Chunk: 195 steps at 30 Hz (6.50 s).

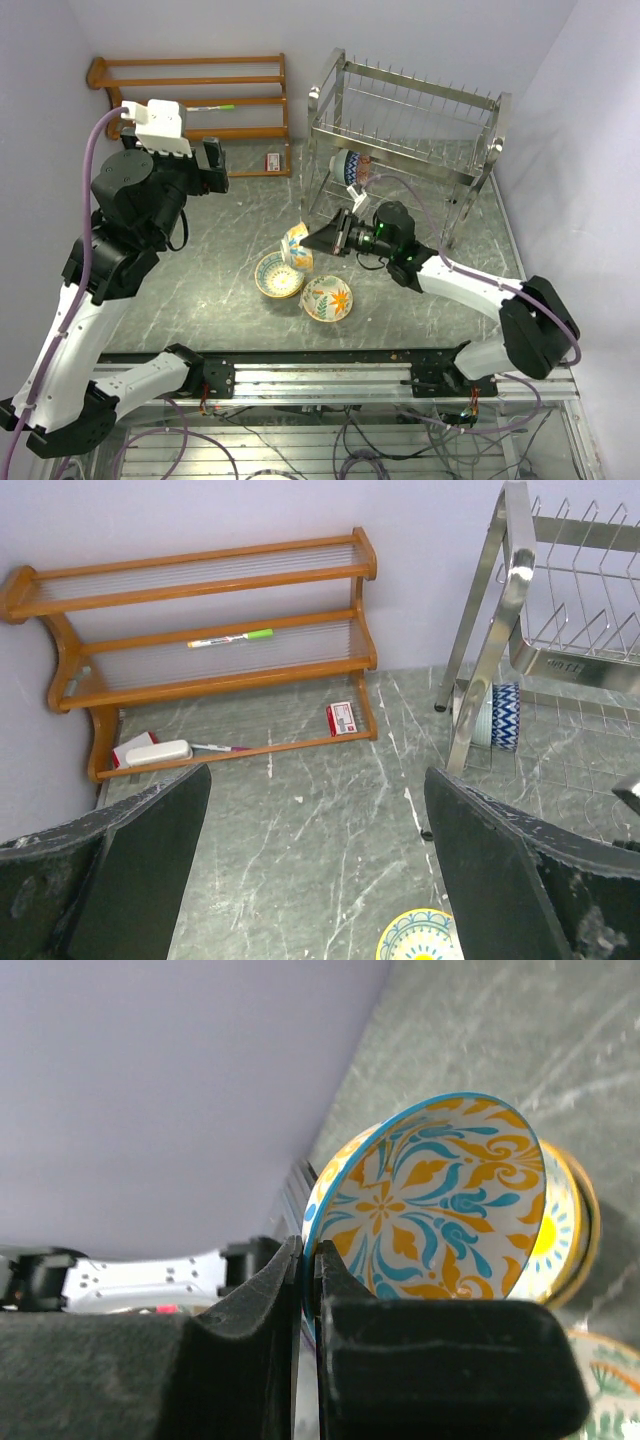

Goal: Load the bowls into the dish rack

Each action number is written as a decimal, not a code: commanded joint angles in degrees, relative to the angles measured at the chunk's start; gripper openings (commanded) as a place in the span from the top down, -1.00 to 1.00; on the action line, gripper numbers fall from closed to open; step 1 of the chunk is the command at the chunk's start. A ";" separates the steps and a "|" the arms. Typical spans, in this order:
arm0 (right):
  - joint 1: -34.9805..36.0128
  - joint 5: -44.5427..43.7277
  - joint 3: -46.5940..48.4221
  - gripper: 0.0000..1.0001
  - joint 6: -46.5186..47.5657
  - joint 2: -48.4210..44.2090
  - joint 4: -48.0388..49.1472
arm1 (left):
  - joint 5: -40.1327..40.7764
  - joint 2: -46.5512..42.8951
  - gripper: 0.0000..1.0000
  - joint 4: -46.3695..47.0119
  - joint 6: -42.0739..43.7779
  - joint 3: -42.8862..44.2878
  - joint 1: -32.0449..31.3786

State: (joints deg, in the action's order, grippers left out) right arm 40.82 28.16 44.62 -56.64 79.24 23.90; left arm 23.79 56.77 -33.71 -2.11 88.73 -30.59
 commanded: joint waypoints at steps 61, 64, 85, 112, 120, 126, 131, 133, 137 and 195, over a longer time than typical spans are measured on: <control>-37.78 3.49 12.34 1.00 -26.12 37.89 63.90 | -3.05 10.75 -0.98 4.53 2.55 -1.52 -0.48; -37.92 2.57 14.77 1.00 -25.90 39.13 63.52 | -2.96 10.60 -0.98 4.51 2.61 -2.03 -0.52; -38.80 -3.95 20.22 1.00 -30.01 43.88 70.40 | -2.70 9.95 -0.98 5.14 3.25 -4.17 -1.14; -40.38 -5.30 15.05 1.00 -24.13 40.23 64.50 | -2.61 10.42 -0.98 5.37 3.25 -4.62 -1.40; -40.55 -5.39 13.77 1.00 -22.11 39.75 62.91 | -2.92 11.11 -0.98 5.65 3.12 -4.53 -1.40; -40.74 -5.74 13.72 1.00 -21.06 39.79 60.86 | -2.98 11.75 -0.98 5.84 3.16 -4.01 -1.40; -40.98 -5.46 13.82 1.00 -20.05 40.26 58.28 | -3.19 12.22 -0.98 6.00 3.08 -3.83 -1.40; -40.95 -5.17 13.78 1.00 -19.47 40.45 57.22 | -3.14 12.33 -0.98 6.02 3.12 -3.74 -1.40; -41.16 -4.86 13.31 1.00 -19.65 41.79 56.64 | -3.05 12.48 -0.98 6.07 3.08 -3.74 -1.40; -41.84 -2.40 18.17 0.12 -8.02 40.21 29.16 | -3.90 15.30 -0.98 7.59 2.96 -2.77 -1.39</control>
State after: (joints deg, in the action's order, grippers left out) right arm -0.16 28.08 62.63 -67.75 121.51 57.32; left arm 20.73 72.23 -28.49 1.08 83.94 -31.62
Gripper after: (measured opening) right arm 0.416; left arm 0.989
